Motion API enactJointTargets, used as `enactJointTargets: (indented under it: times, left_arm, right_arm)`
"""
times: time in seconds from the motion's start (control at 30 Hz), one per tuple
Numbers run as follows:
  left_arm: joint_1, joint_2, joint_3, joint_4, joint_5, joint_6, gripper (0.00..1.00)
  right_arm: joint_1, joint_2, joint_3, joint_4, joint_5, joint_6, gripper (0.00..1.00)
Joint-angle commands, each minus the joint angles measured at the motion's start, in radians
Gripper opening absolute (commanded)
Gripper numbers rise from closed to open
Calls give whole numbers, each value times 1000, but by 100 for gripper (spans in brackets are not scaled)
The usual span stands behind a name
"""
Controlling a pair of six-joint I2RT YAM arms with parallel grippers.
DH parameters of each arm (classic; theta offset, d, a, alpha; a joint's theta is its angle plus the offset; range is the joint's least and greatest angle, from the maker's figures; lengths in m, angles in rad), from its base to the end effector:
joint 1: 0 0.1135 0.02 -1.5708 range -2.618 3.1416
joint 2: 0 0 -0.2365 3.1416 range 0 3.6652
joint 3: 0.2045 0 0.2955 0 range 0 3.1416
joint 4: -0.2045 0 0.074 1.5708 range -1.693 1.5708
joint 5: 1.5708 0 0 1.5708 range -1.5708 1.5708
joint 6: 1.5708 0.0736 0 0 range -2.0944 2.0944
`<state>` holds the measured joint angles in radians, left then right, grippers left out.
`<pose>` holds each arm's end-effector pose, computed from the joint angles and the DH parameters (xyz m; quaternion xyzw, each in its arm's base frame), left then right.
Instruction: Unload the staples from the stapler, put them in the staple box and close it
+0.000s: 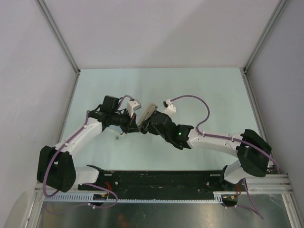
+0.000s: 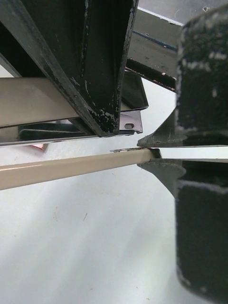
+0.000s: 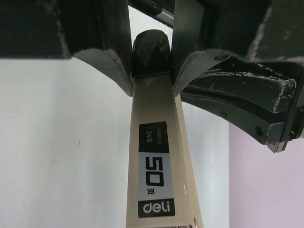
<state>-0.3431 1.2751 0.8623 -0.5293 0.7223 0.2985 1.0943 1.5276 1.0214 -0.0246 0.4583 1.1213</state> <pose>0.2814 -0.1522 0.1741 0.3842 0.8098 -0.3424 0.2817 0.2182 0.3518 0.1911 0.1243 0.8435 0.3449 0.3925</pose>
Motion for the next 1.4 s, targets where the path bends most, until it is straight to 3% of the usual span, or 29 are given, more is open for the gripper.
enactJointTargets:
  times: [0.0, 0.3, 0.6, 1.03, 1.37]
  left_arm:
    - [-23, -66, 6, 42, 27, 60, 0]
    - [-24, -107, -4, 50, -120, 161, 0]
    - [-23, -51, 14, 104, -251, 255, 0]
    - [-36, -13, -65, 309, -499, 403, 0]
    - [-121, -36, -156, 476, -702, 607, 0]
  right_arm:
    - [5, -37, -5, 85, -18, 0, 0]
    - [-5, -58, -36, 121, -113, -138, 0]
    - [-9, -102, -132, 105, -201, -301, 0]
    - [-6, -198, -231, 43, -225, -489, 0]
    - [17, -224, -287, 4, -209, -533, 0]
